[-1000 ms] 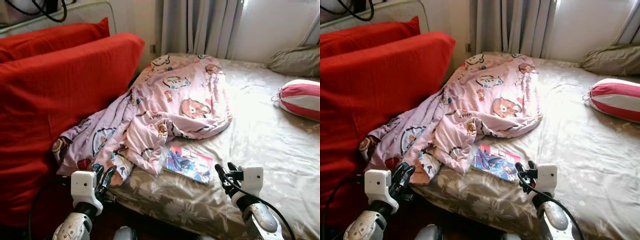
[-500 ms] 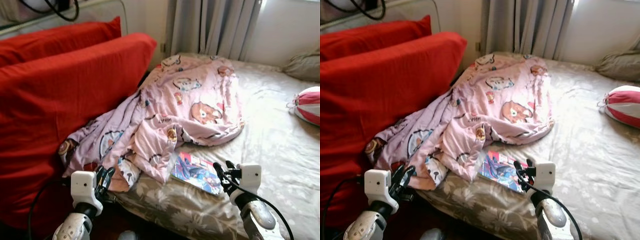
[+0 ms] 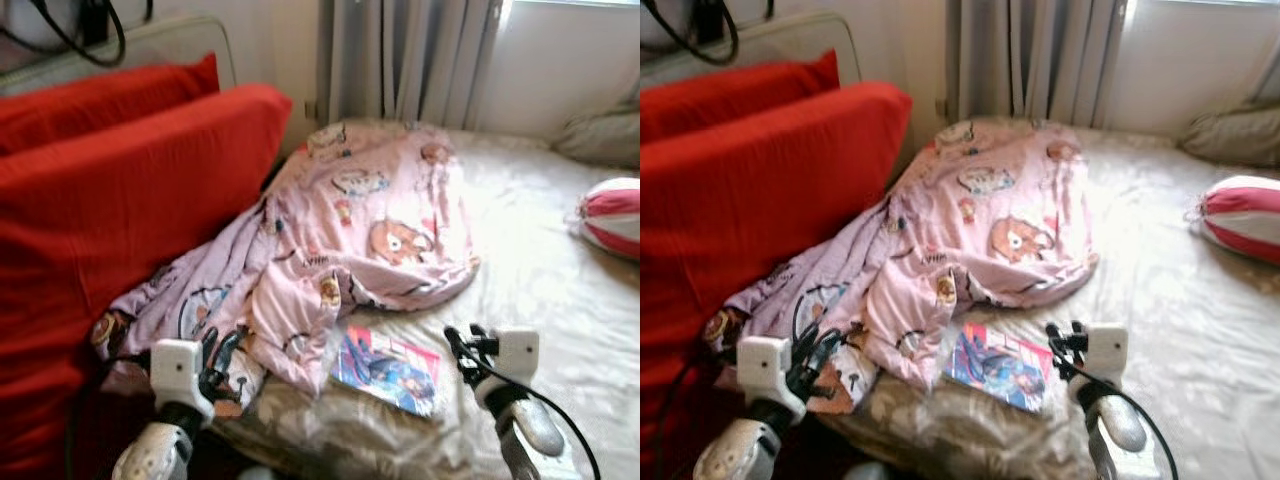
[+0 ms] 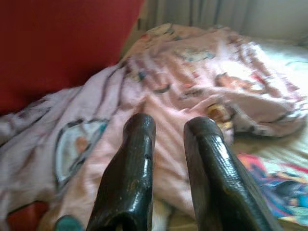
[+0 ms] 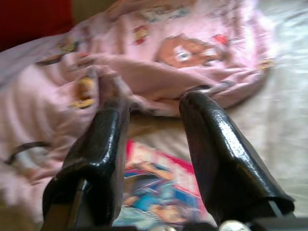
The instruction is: Clean up the room
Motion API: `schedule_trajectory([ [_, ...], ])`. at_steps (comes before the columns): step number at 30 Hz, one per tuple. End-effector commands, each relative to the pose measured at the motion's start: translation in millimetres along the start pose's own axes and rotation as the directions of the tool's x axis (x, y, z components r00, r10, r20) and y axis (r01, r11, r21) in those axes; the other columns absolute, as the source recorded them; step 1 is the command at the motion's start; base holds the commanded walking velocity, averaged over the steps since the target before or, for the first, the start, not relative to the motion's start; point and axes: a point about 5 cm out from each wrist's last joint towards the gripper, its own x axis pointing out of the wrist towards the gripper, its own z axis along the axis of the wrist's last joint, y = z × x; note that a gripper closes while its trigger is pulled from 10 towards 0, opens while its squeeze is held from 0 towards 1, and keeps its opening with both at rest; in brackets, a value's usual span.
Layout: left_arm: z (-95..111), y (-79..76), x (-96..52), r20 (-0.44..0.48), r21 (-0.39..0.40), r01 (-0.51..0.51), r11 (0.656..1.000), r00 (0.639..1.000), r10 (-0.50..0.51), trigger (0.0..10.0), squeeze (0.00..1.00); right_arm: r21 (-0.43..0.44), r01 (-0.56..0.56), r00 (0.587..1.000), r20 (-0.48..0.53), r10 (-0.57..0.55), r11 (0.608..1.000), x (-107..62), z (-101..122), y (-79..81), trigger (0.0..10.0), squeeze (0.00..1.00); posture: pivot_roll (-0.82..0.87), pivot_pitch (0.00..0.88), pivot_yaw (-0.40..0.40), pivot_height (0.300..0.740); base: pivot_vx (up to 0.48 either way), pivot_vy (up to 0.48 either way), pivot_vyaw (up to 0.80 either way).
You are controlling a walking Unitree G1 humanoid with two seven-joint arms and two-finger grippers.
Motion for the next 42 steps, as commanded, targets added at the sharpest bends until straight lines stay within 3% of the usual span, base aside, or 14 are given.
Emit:
schedule_trajectory([
  [1, 1, -2.1, -0.3, -0.003, -0.01, 0.012, 1.0, 1.0, -0.012, 10.0, 0.0, -0.001, 0.03, 0.999, -0.023, -0.03, 1.0, -1.2, -5, -7.9, 10.0, 0.0, 0.05, 0.0, -0.005, 0.63, 0.0, 0.0, 0.0],
  [9, 1, -6.1, 7.2, -0.009, -0.018, 0.044, 0.999, 0.999, -0.044, 10.0, 0.0, 0.022, 0.074, 0.994, -0.082, -0.072, 0.997, 12.3, -14, -15.7, 10.0, 0.0, 0.06, 0.0, 0.003, 0.63, 0.0, 0.0, 0.0],
  [20, 13, -6.2, 32.3, 0.036, -0.051, 0.025, 0.998, 0.999, -0.023, 10.0, 0.0, 0.043, 0.162, 0.96, -0.238, -0.147, 0.986, 28.5, -35, -22.5, 10.0, 0.0, 0.09, 0.038, 0.027, 0.63, 0.0, 0.0, 0.0],
  [21, 15, -5.9, 35.1, 0.045, -0.054, 0.018, 0.998, 0.999, -0.016, 10.0, 0.0, 0.043, 0.169, 0.955, -0.252, -0.153, 0.985, 29.1, -37, -22.4, 10.0, 1.0, 0.09, 0.054, 0.029, 0.63, 0.0, 0.0, 0.0],
  [26, 24, -2.5, 49.8, 0.076, -0.062, -0.006, 0.998, 0.997, 0.011, 10.0, 0.0, 0.049, 0.222, 0.934, -0.297, -0.197, 0.974, 33.4, -40, -20.6, 10.0, 1.0, 0.11, 0.094, 0.036, 0.63, 0.0, 0.0, 0.0],
  [31, 31, 2.0, 55.5, 0.091, -0.061, -0.022, 0.998, 0.995, 0.027, 10.0, 0.0, 0.06, 0.284, 0.916, -0.312, -0.253, 0.957, 35.7, -38, -24.5, 10.0, 1.0, 0.14, 0.146, 0.045, 0.63, 0.0, 0.0, 0.0],
  [42, 37, 2.8, 46.8, 0.104, -0.067, -0.049, 0.997, 0.993, 0.055, 10.0, 0.0, 0.054, 0.312, 0.911, -0.301, -0.283, 0.949, 37.5, -32, -31.9, 10.0, 1.0, 0.17, 0.225, 0.046, 0.63, 0.0, 0.0, 0.0],
])
